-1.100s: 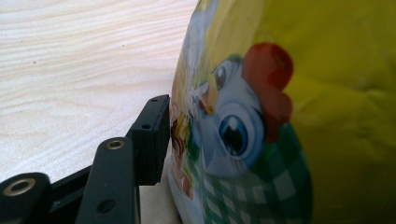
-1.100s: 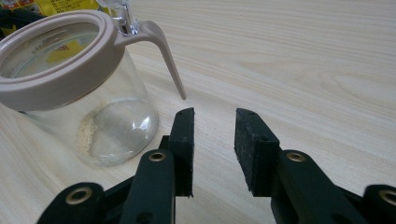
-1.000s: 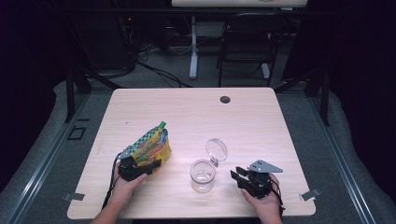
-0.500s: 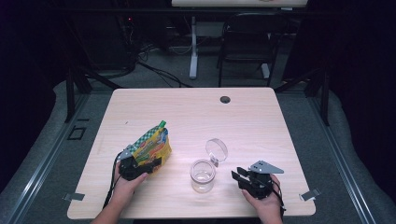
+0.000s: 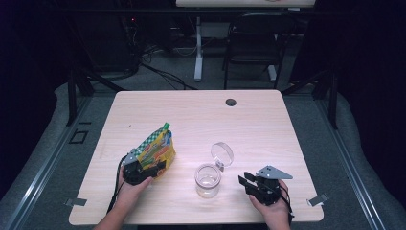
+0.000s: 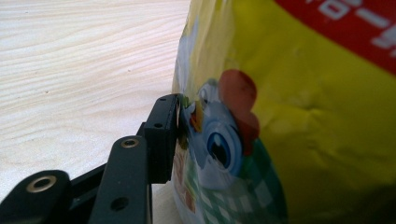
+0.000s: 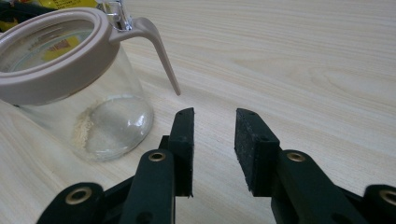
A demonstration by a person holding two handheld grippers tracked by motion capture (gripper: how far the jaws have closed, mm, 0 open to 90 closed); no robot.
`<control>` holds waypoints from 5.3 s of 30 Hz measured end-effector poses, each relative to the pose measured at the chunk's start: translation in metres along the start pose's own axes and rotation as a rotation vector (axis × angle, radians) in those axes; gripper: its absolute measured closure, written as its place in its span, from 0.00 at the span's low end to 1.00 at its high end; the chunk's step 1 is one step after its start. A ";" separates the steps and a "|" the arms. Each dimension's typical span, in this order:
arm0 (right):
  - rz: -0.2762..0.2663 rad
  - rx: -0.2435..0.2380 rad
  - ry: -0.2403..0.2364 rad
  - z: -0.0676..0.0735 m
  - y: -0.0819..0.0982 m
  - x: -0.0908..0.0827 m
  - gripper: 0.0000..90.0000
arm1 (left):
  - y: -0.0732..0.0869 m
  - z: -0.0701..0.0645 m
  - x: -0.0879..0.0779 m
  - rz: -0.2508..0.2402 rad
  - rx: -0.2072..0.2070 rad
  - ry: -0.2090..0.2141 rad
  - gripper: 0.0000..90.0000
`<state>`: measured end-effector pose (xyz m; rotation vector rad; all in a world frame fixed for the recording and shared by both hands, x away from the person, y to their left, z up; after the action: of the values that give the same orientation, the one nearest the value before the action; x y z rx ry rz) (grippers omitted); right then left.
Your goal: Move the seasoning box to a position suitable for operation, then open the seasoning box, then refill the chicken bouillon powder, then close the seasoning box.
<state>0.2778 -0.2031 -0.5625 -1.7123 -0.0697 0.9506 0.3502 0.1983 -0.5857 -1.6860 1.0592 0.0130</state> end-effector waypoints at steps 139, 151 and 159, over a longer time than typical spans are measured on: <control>-0.130 -0.192 0.044 0.030 -0.037 -0.027 0.70 | 0.007 -0.092 -0.048 0.019 0.767 -0.367 0.66; -0.163 -0.247 0.050 0.037 -0.043 -0.034 0.80 | 0.009 -0.093 -0.047 0.021 0.785 -0.377 0.66; -0.186 -0.284 0.018 0.043 -0.045 -0.034 0.80 | 0.011 -0.094 -0.046 0.029 0.804 -0.387 0.66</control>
<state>0.2464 -0.1690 -0.5080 -1.9353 -0.3614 0.8150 0.2706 0.1545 -0.5329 -0.8891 0.6593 -0.0590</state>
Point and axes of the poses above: each handheld gripper's, and its own axes: x roughly forward along the jaws, y roughly out of its underside, z roughly to its left, the point moved 2 cm from there along x, roughly forward along the jaws, and after that the axes turned 14 degrees about -x, right-handed, at the moved point
